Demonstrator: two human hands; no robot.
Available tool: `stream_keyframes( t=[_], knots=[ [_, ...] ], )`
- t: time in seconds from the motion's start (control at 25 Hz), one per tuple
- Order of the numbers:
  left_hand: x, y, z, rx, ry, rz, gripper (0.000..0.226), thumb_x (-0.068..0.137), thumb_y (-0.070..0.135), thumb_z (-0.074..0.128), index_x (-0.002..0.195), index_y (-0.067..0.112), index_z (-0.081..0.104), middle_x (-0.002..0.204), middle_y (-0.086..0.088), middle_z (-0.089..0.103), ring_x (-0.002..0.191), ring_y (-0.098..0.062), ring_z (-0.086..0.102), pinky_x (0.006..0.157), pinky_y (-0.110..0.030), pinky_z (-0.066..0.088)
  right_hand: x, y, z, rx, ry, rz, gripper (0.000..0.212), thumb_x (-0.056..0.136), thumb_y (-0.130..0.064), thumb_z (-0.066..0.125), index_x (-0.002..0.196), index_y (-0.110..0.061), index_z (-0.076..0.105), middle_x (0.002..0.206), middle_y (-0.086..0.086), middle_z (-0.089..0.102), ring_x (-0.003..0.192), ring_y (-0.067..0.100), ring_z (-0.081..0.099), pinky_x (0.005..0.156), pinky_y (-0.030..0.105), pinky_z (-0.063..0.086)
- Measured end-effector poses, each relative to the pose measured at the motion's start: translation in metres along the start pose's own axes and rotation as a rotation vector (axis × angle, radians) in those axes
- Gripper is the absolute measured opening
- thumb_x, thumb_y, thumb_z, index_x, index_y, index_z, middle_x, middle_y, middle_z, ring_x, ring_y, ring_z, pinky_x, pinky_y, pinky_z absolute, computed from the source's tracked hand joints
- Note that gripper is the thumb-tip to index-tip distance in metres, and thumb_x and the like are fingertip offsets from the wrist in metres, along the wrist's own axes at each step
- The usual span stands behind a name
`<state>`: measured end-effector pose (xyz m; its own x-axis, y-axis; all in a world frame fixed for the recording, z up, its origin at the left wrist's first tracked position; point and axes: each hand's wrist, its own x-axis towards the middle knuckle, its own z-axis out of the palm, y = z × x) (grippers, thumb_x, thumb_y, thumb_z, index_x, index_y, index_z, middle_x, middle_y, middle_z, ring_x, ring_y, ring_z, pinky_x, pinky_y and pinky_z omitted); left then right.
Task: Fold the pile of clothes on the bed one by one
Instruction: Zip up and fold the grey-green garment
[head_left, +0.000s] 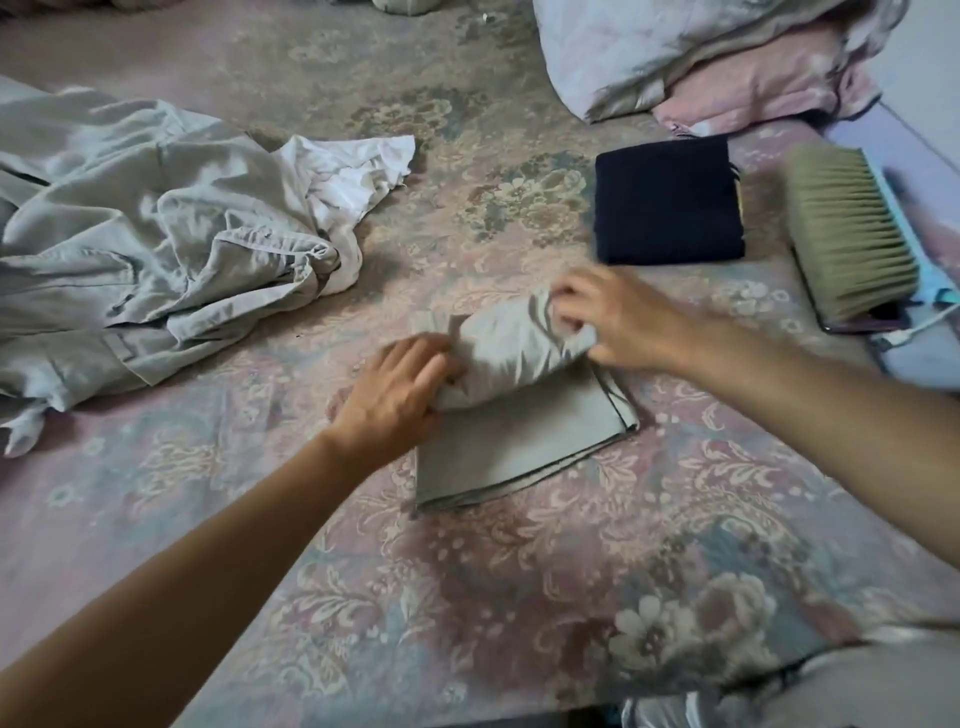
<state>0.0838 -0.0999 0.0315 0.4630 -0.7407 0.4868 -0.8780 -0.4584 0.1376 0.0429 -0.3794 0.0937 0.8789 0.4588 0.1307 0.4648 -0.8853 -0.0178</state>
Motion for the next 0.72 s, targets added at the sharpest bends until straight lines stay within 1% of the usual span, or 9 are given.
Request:
stream_keyframes(
  t=[0.16,0.24,0.32,0.36,0.4,0.48,0.56,0.64,0.72],
  knots=[
    [-0.036,0.026,-0.003,0.053,-0.102,0.092,0.03,0.071,0.014,0.055,0.101,0.016,0.048,0.112,-0.014,0.062,0.105,-0.029,0.053,0.084,-0.038,0.041,-0.066,-0.056,0.033,-0.122,-0.154,0.05,0.051,0.04,-0.001,0.085,0.087,-0.007,0.067,0.109,0.021,0.065,0.101,0.036,0.064,0.08,0.046,0.054],
    [-0.04,0.027,-0.007,0.01,-0.118,0.082,0.028,0.073,0.011,0.052,0.1,0.016,0.05,0.112,-0.013,0.062,0.104,-0.028,0.054,0.084,-0.038,0.042,-0.076,-0.065,0.035,-0.046,-0.206,0.129,0.048,0.051,-0.004,0.084,0.095,-0.007,0.063,0.121,0.02,0.059,0.112,0.035,0.058,0.088,0.047,0.052],
    [-0.043,0.031,-0.014,-0.151,-0.109,0.013,0.027,0.075,0.008,0.043,0.099,0.013,0.056,0.107,-0.01,0.063,0.097,-0.025,0.057,0.08,-0.036,0.047,-0.083,-0.071,0.024,0.088,-0.275,0.233,0.031,0.079,-0.013,0.069,0.107,-0.011,0.056,0.143,0.012,0.041,0.131,0.029,0.042,0.105,0.044,0.039],
    [-0.044,0.034,-0.019,-0.286,-0.071,-0.111,0.026,0.077,0.008,0.04,0.095,0.01,0.059,0.099,-0.006,0.063,0.09,-0.02,0.057,0.076,-0.035,0.047,-0.086,-0.075,0.018,0.186,-0.313,0.329,0.019,0.088,-0.017,0.058,0.107,-0.013,0.055,0.145,0.006,0.038,0.131,0.026,0.041,0.105,0.038,0.037],
    [-0.038,0.041,-0.027,-0.403,0.007,-0.309,0.024,0.081,0.009,0.039,0.092,0.008,0.06,0.092,-0.002,0.061,0.084,-0.016,0.055,0.072,-0.033,0.045,-0.083,-0.078,0.011,0.328,-0.241,0.456,0.011,0.092,-0.018,0.051,0.101,-0.014,0.055,0.138,0.003,0.044,0.12,0.023,0.05,0.094,0.034,0.043],
    [-0.015,0.045,-0.03,-0.471,0.139,-0.818,0.019,0.093,0.017,0.042,0.089,0.007,0.058,0.087,-0.002,0.057,0.079,-0.017,0.053,0.069,-0.03,0.038,-0.065,-0.077,0.004,0.491,0.06,0.767,0.012,0.096,-0.019,0.044,0.093,-0.012,0.053,0.105,0.003,0.056,0.078,0.014,0.056,0.061,0.024,0.044],
    [0.012,0.048,-0.027,-0.484,-0.016,-1.215,0.042,0.099,0.037,0.038,0.089,0.001,0.057,0.09,-0.011,0.062,0.076,-0.024,0.056,0.068,-0.027,0.038,-0.04,-0.067,0.001,0.606,0.12,1.069,0.02,0.098,-0.031,0.042,0.094,-0.013,0.05,0.082,0.001,0.052,0.06,0.012,0.048,0.049,0.021,0.036],
    [0.025,0.056,-0.017,-0.538,-0.267,-1.313,0.059,0.097,0.049,0.037,0.107,-0.004,0.06,0.104,-0.02,0.065,0.087,-0.03,0.062,0.075,-0.029,0.046,-0.021,-0.068,0.002,0.789,-0.032,1.228,0.025,0.096,-0.039,0.046,0.103,-0.016,0.052,0.085,0.003,0.055,0.071,0.018,0.054,0.061,0.023,0.039],
    [0.025,0.068,-0.01,-0.566,-0.331,-1.314,0.053,0.095,0.043,0.047,0.118,-0.004,0.054,0.113,-0.021,0.063,0.093,-0.031,0.061,0.075,-0.031,0.048,-0.01,-0.07,0.012,0.817,-0.048,1.26,0.033,0.093,-0.038,0.054,0.106,-0.008,0.058,0.091,0.006,0.059,0.076,0.021,0.056,0.063,0.025,0.04]
  ],
)
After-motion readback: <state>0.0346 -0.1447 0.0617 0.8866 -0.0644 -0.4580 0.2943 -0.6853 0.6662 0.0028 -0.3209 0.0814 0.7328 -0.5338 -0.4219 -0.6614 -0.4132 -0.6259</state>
